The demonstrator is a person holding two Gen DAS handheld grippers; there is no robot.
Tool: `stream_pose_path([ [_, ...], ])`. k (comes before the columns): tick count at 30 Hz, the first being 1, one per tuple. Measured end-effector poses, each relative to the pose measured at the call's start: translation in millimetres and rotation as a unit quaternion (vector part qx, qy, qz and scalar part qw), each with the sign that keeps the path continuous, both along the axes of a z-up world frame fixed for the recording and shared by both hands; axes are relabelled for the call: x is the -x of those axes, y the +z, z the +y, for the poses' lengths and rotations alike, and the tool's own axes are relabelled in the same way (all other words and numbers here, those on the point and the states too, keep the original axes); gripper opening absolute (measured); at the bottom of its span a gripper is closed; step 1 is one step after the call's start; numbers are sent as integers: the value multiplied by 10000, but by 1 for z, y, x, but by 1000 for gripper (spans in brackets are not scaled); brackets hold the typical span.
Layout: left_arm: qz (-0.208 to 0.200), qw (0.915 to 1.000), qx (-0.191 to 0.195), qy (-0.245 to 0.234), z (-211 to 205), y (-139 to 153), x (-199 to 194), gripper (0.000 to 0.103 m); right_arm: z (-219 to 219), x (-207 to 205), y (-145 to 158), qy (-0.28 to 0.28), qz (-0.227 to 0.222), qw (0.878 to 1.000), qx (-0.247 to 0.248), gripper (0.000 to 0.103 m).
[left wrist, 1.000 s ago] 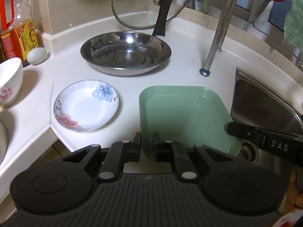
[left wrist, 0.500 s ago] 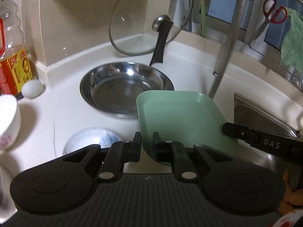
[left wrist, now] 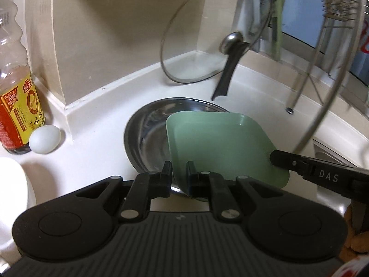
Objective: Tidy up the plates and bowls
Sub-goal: 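Lift the green plate with the left gripper and lower it into the steel pan, then open the left gripper and pull it back from the pan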
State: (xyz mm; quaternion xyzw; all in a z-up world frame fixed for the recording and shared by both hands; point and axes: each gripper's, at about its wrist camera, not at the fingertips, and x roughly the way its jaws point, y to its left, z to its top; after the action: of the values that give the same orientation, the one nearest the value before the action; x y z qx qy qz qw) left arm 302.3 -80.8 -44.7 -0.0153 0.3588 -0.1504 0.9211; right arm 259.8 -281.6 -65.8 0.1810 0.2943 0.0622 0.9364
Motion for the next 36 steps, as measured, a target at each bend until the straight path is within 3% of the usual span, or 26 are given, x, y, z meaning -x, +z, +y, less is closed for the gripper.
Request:
stream_pose_path([
  [9,414,9991,21,-2,9,-19,-47,11,10,-44,-15,-114,343,9993,-4,5],
  [21,740,9972,-35,-109,13,-35,-76,11,18,-67,-32,-319,674,9972,96,5],
  [31,630,9979,-75,-147,14,-30,-78,19,21,-67,-23,-583,435,9967,364,6],
  [34,492,9986,-31,-169,16,-22,-71,21,16,-58,-16,-613,300,9975,181,7],
  [36,420,9990,14,-171,16,-14,-63,22,13,-52,-12,-593,265,9979,22,14],
])
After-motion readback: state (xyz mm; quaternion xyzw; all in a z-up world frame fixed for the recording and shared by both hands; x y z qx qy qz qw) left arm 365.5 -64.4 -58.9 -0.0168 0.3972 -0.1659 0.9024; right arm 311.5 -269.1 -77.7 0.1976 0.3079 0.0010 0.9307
